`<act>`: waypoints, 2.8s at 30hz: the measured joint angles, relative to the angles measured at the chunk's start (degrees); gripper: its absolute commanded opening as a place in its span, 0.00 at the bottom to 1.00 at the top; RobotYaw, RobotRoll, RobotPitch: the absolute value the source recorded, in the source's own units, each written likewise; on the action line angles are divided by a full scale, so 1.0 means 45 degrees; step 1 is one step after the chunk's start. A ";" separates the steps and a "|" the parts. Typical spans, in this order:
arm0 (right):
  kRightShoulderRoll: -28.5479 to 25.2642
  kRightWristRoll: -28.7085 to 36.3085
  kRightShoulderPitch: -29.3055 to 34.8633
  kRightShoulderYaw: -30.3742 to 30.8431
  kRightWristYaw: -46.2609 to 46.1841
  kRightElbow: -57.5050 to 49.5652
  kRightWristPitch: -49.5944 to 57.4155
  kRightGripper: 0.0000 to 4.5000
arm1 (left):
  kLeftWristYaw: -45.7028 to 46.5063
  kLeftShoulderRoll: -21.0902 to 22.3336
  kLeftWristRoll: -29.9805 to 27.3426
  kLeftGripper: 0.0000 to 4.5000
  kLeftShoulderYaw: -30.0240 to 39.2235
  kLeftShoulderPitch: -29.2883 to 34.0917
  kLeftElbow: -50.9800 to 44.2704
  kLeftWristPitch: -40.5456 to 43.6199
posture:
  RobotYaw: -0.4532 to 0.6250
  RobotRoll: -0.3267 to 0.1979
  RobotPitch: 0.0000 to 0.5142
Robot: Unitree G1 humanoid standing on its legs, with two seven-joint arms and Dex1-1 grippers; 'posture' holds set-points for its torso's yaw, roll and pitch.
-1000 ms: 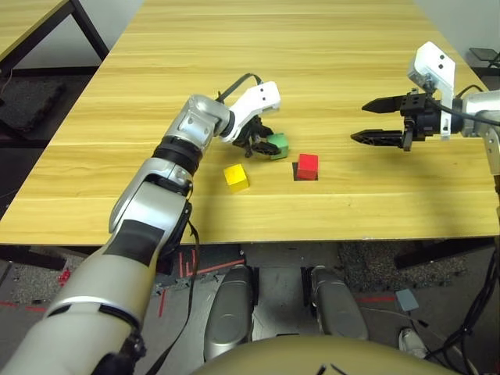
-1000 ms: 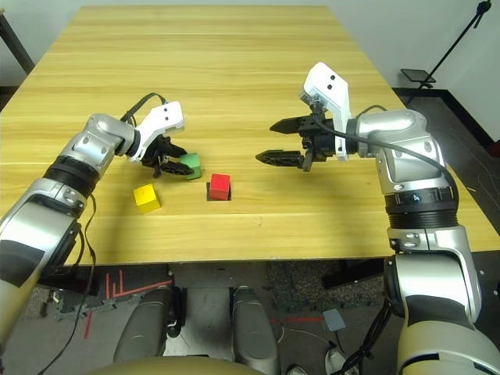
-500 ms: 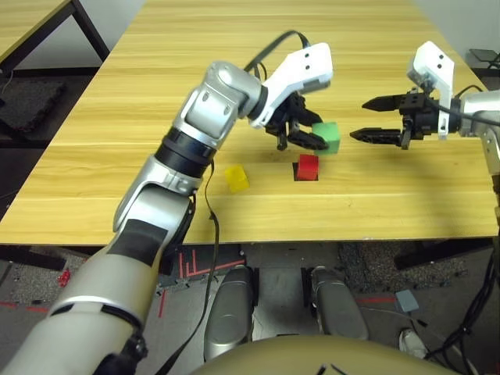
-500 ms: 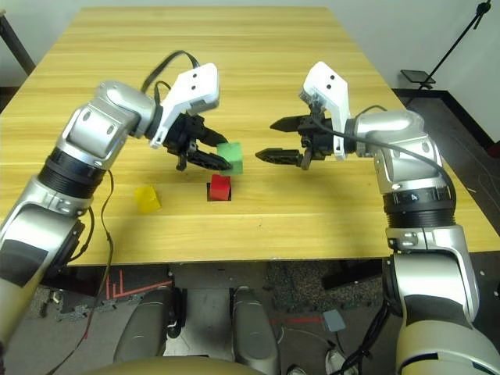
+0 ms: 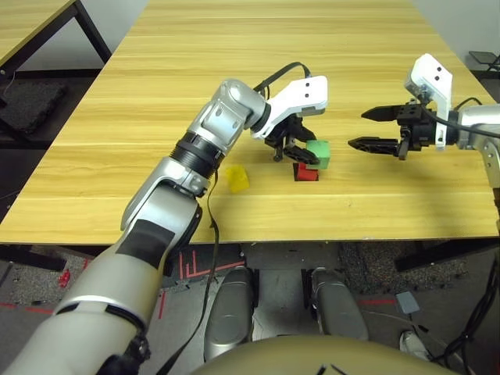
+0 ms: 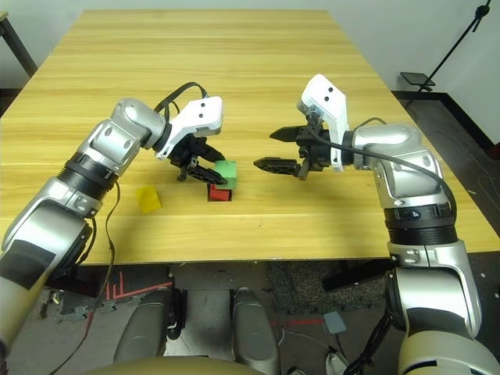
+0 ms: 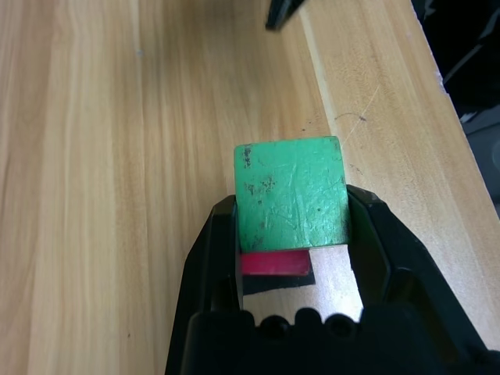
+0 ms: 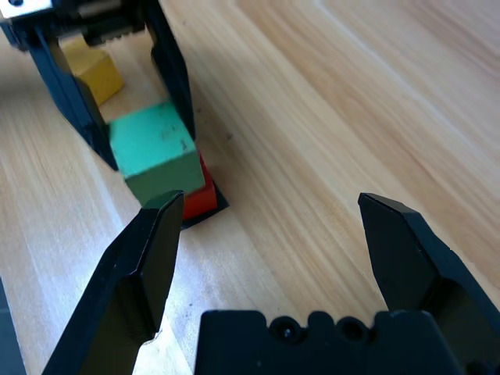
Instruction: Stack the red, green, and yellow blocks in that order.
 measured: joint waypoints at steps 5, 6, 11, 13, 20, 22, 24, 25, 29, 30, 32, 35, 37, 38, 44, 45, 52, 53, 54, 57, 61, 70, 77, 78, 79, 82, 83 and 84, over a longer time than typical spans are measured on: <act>-0.0043 0.0075 0.0173 -0.0004 -0.0168 -0.0101 0.0094 1.00 | -0.0020 -0.0169 0.0040 0.45 0.0016 -0.0106 0.0043 -0.0195 | 0.47 0.42 0.15; -0.0043 0.0077 0.0202 -0.0004 -0.0186 -0.0101 0.0096 1.00 | -0.0020 -0.0170 0.0055 0.45 0.0016 -0.0108 0.0043 -0.0203 | 0.47 0.41 0.15; -0.0044 0.0087 0.0214 -0.0004 -0.0249 -0.0100 0.0097 1.00 | -0.0020 -0.0164 0.0164 0.45 0.0023 -0.0108 0.0053 -0.0272 | 0.48 0.41 0.15; -0.0043 0.0087 0.0213 -0.0004 -0.0249 -0.0091 0.0095 1.00 | -0.0020 -0.0143 0.0247 0.45 0.0029 -0.0108 0.0077 -0.0354 | 0.48 0.41 0.15; -0.0043 0.0088 0.0213 -0.0004 -0.0237 -0.0070 0.0092 1.00 | -0.0019 -0.0006 0.0312 0.45 0.0064 -0.0108 0.0539 -0.0662 | 0.48 0.40 0.16; -0.0043 0.0088 0.0212 -0.0004 -0.0224 -0.0064 0.0091 1.00 | -0.0019 -0.0002 0.0345 0.45 0.0067 -0.0107 0.0563 -0.0687 | 0.48 0.40 0.16; -0.0043 0.0087 0.0211 -0.0004 -0.0210 -0.0053 0.0091 1.00 | -0.0018 -0.0002 0.0390 0.45 0.0067 -0.0107 0.0590 -0.0722 | 0.48 0.40 0.16; -0.0043 0.0087 0.0211 -0.0004 -0.0208 -0.0047 0.0091 1.00 | -0.0019 -0.0004 0.0403 0.45 0.0067 -0.0107 0.0593 -0.0752 | 0.48 0.40 0.16; -0.0044 0.0087 0.0210 -0.0004 -0.0206 0.0001 0.0091 1.00 | -0.0018 -0.0051 0.0436 0.45 0.0067 -0.0107 0.0630 -0.0814 | 0.48 0.40 0.17; -0.0044 0.0087 0.0210 -0.0004 -0.0206 0.0010 0.0091 1.00 | -0.0018 -0.0072 0.0441 0.45 0.0067 -0.0106 0.0634 -0.0828 | 0.48 0.40 0.17; -0.0043 0.0087 0.0210 -0.0004 -0.0206 0.0018 0.0091 1.00 | -0.0018 -0.0095 0.0458 0.45 0.0067 -0.0106 0.0642 -0.0873 | 0.48 0.40 0.17; -0.0044 0.0087 0.0210 -0.0004 -0.0206 0.0022 0.0091 1.00 | 0.0019 -0.0096 0.0536 0.45 0.0067 -0.0103 0.0759 -0.0901 | 0.48 0.40 0.17; -0.0043 0.0087 0.0210 -0.0004 -0.0208 0.0023 0.0091 1.00 | 0.0075 -0.0088 0.0584 0.45 0.0066 -0.0095 0.0869 -0.0952 | 0.48 0.40 0.17; -0.0043 0.0087 0.0210 -0.0004 -0.0209 0.0022 0.0091 1.00 | 0.0098 -0.0088 0.0659 0.45 0.0066 -0.0095 0.0923 -0.1038 | 0.48 0.40 0.17; -0.0043 0.0088 0.0209 -0.0004 -0.0231 0.0024 0.0092 1.00 | 0.0119 -0.0081 0.0789 0.54 0.0067 -0.0092 0.1100 -0.1115 | 0.48 0.40 0.17; -0.0043 0.0087 0.0207 -0.0004 -0.0241 0.0028 0.0092 1.00 | 0.0111 -0.0081 0.0790 0.61 0.0067 -0.0091 0.1100 -0.1110 | 0.48 0.40 0.17; -0.0030 0.0079 0.0088 -0.0003 -0.0303 0.0304 0.0085 1.00 | -0.0001 -0.0093 0.0763 0.99 0.0087 0.0055 0.1008 -0.0939 | 0.49 0.39 0.15; -0.0025 0.0079 0.0050 -0.0004 -0.0304 0.0318 0.0077 1.00 | -0.0001 -0.0110 0.0757 0.99 0.0104 0.0094 0.1001 -0.0880 | 0.50 0.39 0.15; -0.0016 0.0078 0.0001 -0.0003 -0.0304 0.0346 0.0061 1.00 | 0.0003 -0.0117 0.0753 0.99 0.0121 0.0129 0.0998 -0.0861 | 0.50 0.39 0.14; 0.0015 0.0074 -0.0125 -0.0002 -0.0310 0.0547 -0.0062 1.00 | 0.0034 -0.0019 0.0697 0.99 0.0332 0.0279 0.0522 -0.0485 | 0.53 0.40 0.14; 0.0038 0.0068 -0.0207 0.0009 -0.0277 0.0851 -0.0239 1.00 | 0.0087 0.1200 0.0313 0.99 0.0894 0.0742 -0.2525 0.2045 | 0.55 0.40 0.13; 0.0410 0.0060 -0.0769 0.0134 -0.0103 0.1503 -0.0575 1.00 | 0.2125 0.4683 -0.0053 0.99 0.1910 0.4966 -0.9915 0.8875 | 0.62 0.39 0.13; 0.0829 -0.0013 -0.1462 0.0645 0.0175 0.2189 -0.0935 1.00 | 0.4333 0.4751 -0.0302 0.99 0.2429 0.6790 -1.0752 0.8929 | 0.64 0.36 0.14; 0.0838 -0.0037 -0.1529 0.0685 0.0194 0.2268 -0.0953 1.00 | 0.4470 0.4764 -0.0309 0.99 0.2422 0.6887 -1.0730 0.8855 | 0.65 0.35 0.14; 0.0850 -0.0059 -0.1604 0.0748 0.0241 0.2333 -0.0966 1.00 | 0.4649 0.4763 -0.0348 0.99 0.2427 0.6952 -1.0718 0.8791 | 0.65 0.35 0.14; 0.0909 -0.0065 -0.1770 0.0876 0.0297 0.2476 -0.1002 1.00 | 0.4973 0.4783 -0.0603 0.99 0.2424 0.7056 -1.0625 0.8561 | 0.64 0.34 0.15; 0.0927 -0.0064 -0.1784 0.0901 0.0299 0.2490 -0.1005 1.00 | 0.5011 0.4827 -0.0655 0.99 0.2412 0.7157 -1.0552 0.8421 | 0.64 0.34 0.15; 0.0930 -0.0064 -0.1785 0.0926 0.0301 0.2507 -0.1005 1.00 | 0.5051 0.4898 -0.0686 0.99 0.2362 0.7274 -1.0483 0.8265 | 0.64 0.34 0.16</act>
